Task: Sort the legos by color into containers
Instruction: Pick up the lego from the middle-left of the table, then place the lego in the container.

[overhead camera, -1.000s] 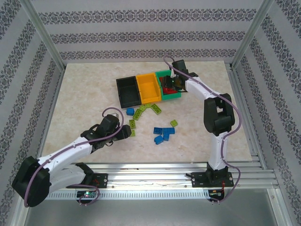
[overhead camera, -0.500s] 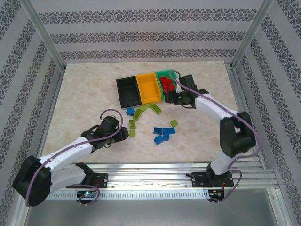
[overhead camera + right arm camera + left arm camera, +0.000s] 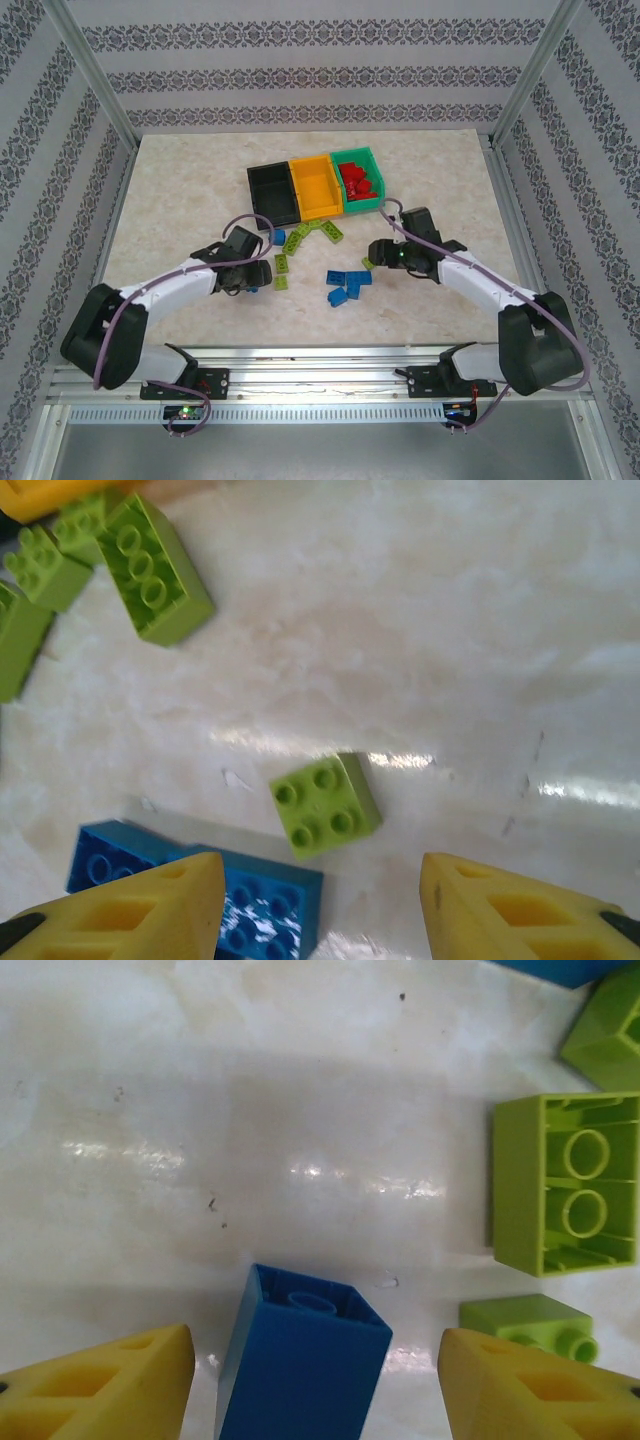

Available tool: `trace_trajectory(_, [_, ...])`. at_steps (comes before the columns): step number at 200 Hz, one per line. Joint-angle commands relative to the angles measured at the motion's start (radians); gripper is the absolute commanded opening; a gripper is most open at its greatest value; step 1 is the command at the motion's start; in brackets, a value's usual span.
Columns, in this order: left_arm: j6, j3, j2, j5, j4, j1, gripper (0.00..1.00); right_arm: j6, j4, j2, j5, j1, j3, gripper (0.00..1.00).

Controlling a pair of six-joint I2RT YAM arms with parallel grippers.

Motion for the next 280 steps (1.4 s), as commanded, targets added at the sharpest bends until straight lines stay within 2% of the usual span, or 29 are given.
trace_trajectory(1, [0.068, 0.056, 0.063, 0.018, -0.062, 0.013, 0.63, 0.009, 0.043, -0.049, 0.025, -0.002, -0.058, 0.54])
trace_trajectory(19, [0.086, 0.080, 0.108, 0.033, -0.071, 0.012, 0.57, 0.005, 0.049, -0.081, 0.038, -0.005, -0.107, 0.54])
trace_trajectory(31, [0.096, 0.093, 0.128, 0.047, -0.071, 0.013, 0.45, 0.010, 0.064, -0.103, 0.044, -0.010, -0.140, 0.54])
trace_trajectory(46, [0.096, 0.109, 0.138, 0.055, -0.076, 0.013, 0.38, 0.019, 0.089, -0.131, 0.039, -0.015, -0.170, 0.54])
trace_trajectory(75, [0.099, 0.130, 0.111, 0.063, -0.068, 0.012, 0.13, 0.029, 0.113, -0.168, 0.066, -0.018, -0.197, 0.54])
trace_trajectory(112, [0.122, 0.200, 0.072, 0.007, -0.102, 0.014, 0.10, 0.029, 0.133, -0.164, 0.056, -0.017, -0.203, 0.54])
trace_trajectory(152, [0.189, 0.372, 0.143, -0.037, -0.139, 0.035, 0.10, 0.031, 0.148, -0.157, 0.057, -0.017, -0.207, 0.54])
trace_trajectory(214, [0.298, 0.793, 0.452, -0.011, -0.241, 0.133, 0.11, 0.024, 0.148, -0.141, 0.020, -0.014, -0.203, 0.54])
trace_trajectory(231, [0.310, 0.898, 0.533, -0.009, -0.284, 0.150, 0.20, 0.020, 0.146, -0.125, 0.004, -0.010, -0.196, 0.54])
trace_trajectory(248, [0.306, 0.983, 0.592, -0.010, -0.335, 0.159, 0.39, 0.016, 0.142, -0.123, 0.007, -0.002, -0.194, 0.54])
trace_trajectory(257, [0.301, 1.014, 0.606, 0.014, -0.365, 0.157, 0.44, 0.015, 0.140, -0.124, 0.006, -0.001, -0.194, 0.54])
trace_trajectory(265, [0.294, 1.009, 0.600, 0.041, -0.361, 0.155, 0.50, 0.015, 0.138, -0.126, 0.005, 0.000, -0.194, 0.54])
trace_trajectory(280, [0.280, 0.950, 0.562, 0.069, -0.315, 0.150, 0.54, 0.015, 0.139, -0.125, 0.006, 0.003, -0.193, 0.55])
